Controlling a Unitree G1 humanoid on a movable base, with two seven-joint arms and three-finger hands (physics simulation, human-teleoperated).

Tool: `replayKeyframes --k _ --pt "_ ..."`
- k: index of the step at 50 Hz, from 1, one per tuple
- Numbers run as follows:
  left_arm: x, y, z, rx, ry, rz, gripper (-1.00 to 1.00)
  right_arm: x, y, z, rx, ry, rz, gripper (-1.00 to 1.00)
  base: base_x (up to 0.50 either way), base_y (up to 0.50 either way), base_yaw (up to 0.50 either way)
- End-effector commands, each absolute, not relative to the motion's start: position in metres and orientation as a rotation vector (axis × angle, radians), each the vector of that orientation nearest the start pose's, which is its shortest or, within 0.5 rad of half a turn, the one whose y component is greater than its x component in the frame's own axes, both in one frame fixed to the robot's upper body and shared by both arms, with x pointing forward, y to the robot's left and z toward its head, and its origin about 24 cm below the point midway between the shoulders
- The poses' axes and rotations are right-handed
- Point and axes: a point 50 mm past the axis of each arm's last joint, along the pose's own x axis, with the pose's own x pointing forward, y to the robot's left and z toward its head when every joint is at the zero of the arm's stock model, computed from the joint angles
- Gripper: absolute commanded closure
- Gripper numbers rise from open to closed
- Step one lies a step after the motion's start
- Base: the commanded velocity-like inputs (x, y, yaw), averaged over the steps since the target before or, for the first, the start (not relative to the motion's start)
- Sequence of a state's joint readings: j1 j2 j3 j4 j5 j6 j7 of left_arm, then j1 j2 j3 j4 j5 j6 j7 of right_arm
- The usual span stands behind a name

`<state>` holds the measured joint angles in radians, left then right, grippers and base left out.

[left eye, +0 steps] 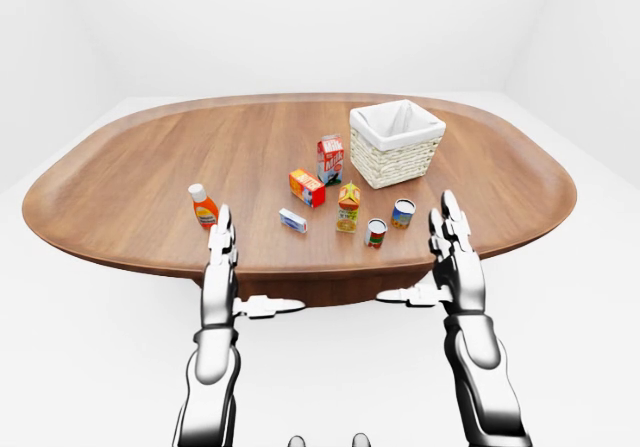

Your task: Pick up the alphabet soup and the tomato sauce, and put them in the basket.

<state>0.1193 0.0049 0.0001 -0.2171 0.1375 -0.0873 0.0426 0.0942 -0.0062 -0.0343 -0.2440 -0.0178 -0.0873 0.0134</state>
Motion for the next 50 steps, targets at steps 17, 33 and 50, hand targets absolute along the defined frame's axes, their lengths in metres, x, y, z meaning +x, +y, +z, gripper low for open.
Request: replayKeyframes --k 17,33,50 --pt "0.2186 0.1594 0.0867 0.216 -0.247 0.119 -1.0 0.2262 -0.1673 0.0969 -0.034 -0.292 -0.085 -1.0 0.0 0.0 0.0" --pt "0.2188 0.1593 0.0874 0.233 -0.251 0.123 -1.0 0.2274 -0.1679 0.0959 -0.038 -0.288 -0.09 -1.0 0.08 0.0 0.0" --pt "0.2204 0.1584 0.0874 0.234 -0.252 0.115 -1.0 0.2278 -0.1678 0.0952 -0.037 -0.285 -0.088 -1.0 0.18 0.0 0.0"
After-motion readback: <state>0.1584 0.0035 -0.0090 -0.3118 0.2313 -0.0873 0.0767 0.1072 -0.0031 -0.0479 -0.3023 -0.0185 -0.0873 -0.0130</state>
